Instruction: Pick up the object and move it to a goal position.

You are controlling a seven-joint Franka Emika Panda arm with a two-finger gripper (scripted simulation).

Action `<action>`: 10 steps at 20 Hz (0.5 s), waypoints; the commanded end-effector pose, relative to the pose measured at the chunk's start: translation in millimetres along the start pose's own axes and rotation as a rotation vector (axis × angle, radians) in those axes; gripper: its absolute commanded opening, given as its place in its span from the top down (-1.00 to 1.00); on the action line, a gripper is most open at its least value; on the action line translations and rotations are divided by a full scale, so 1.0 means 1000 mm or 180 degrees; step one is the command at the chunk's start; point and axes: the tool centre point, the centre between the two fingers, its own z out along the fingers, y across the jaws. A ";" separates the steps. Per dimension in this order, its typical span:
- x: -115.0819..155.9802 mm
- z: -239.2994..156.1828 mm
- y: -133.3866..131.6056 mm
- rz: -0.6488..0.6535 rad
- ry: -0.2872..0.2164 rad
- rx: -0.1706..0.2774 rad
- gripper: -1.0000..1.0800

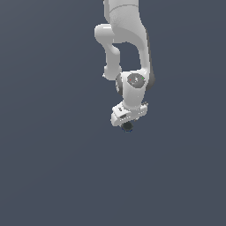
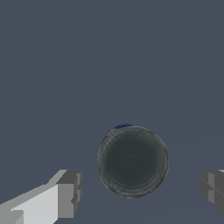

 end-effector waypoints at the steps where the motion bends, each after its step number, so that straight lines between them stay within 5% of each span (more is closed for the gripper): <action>1: 0.000 0.002 0.000 -0.0001 0.0000 0.0000 -0.92; 10: -0.001 0.040 -0.001 -0.0014 0.0003 -0.0001 -0.92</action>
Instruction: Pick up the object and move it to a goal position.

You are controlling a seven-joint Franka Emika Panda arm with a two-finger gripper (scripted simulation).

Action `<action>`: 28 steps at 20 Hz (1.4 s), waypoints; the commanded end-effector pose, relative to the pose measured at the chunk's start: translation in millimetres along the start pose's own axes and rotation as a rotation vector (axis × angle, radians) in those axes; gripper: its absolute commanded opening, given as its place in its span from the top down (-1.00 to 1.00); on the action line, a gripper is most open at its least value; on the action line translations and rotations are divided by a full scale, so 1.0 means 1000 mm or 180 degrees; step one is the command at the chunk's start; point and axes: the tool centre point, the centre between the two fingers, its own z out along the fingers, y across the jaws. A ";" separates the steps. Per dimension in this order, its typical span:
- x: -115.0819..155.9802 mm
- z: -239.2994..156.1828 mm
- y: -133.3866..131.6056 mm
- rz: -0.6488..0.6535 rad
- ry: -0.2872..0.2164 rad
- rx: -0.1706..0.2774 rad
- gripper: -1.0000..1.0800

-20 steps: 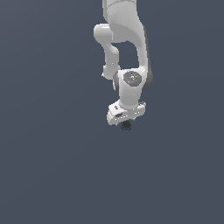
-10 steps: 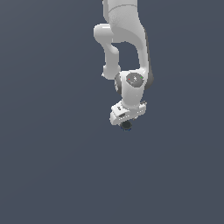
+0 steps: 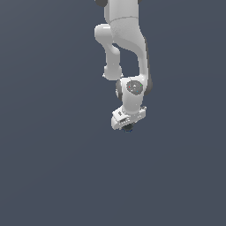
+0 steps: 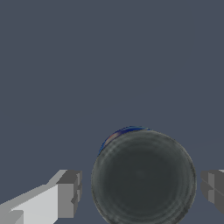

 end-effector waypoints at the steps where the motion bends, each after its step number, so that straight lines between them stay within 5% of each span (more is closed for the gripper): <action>1: 0.000 0.010 0.000 -0.0003 0.0002 -0.0001 -0.92; 6: 0.001 0.017 0.000 -0.0004 0.0002 -0.0001 -0.92; 7: 0.001 0.017 0.000 -0.0004 0.0002 -0.0001 1.00; 28: 0.003 -0.020 0.010 -0.0004 0.0002 -0.0003 1.00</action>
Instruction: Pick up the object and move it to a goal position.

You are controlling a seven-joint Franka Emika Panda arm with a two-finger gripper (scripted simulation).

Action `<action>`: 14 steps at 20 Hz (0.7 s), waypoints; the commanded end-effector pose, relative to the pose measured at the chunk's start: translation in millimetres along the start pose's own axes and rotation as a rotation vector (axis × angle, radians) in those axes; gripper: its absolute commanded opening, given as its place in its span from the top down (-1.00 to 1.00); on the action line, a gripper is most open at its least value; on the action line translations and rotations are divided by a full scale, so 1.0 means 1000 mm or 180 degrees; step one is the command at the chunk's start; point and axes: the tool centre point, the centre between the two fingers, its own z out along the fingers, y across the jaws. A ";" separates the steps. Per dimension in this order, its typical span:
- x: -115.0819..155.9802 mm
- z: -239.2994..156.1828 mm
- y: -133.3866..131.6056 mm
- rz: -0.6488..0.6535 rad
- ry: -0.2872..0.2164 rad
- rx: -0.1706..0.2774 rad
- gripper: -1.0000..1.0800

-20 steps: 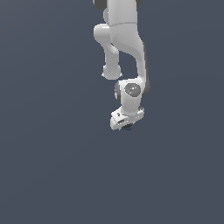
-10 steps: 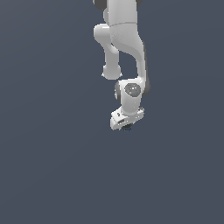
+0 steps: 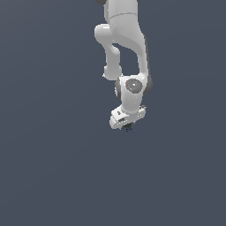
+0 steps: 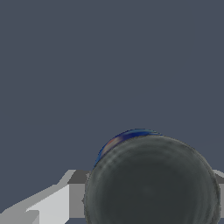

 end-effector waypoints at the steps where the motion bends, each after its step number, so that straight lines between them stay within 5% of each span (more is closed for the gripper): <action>1: 0.002 -0.016 0.004 0.0000 0.0006 -0.0002 1.00; 14: 0.011 -0.120 0.030 -0.0003 0.0007 0.0002 1.00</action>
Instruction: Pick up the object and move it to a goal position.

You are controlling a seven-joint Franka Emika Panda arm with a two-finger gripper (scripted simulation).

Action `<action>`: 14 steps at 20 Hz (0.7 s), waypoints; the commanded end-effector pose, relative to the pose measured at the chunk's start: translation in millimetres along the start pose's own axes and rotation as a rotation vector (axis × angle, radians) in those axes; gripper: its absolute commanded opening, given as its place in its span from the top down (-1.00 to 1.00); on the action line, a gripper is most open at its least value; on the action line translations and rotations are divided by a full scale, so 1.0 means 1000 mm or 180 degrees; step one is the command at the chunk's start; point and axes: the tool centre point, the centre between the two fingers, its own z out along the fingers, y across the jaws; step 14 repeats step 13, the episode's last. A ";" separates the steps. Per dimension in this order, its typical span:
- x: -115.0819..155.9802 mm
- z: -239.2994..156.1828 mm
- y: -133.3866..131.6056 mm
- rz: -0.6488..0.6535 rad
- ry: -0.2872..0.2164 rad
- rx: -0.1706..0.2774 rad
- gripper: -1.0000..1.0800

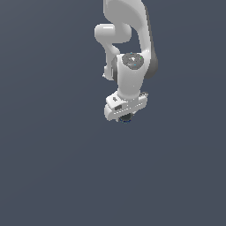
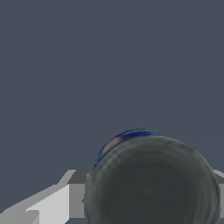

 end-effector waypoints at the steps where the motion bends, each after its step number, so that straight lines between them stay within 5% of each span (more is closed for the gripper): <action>1: 0.002 -0.015 0.004 -0.0001 -0.0001 0.0001 1.00; 14: 0.006 -0.035 0.010 0.0000 -0.0002 0.0000 1.00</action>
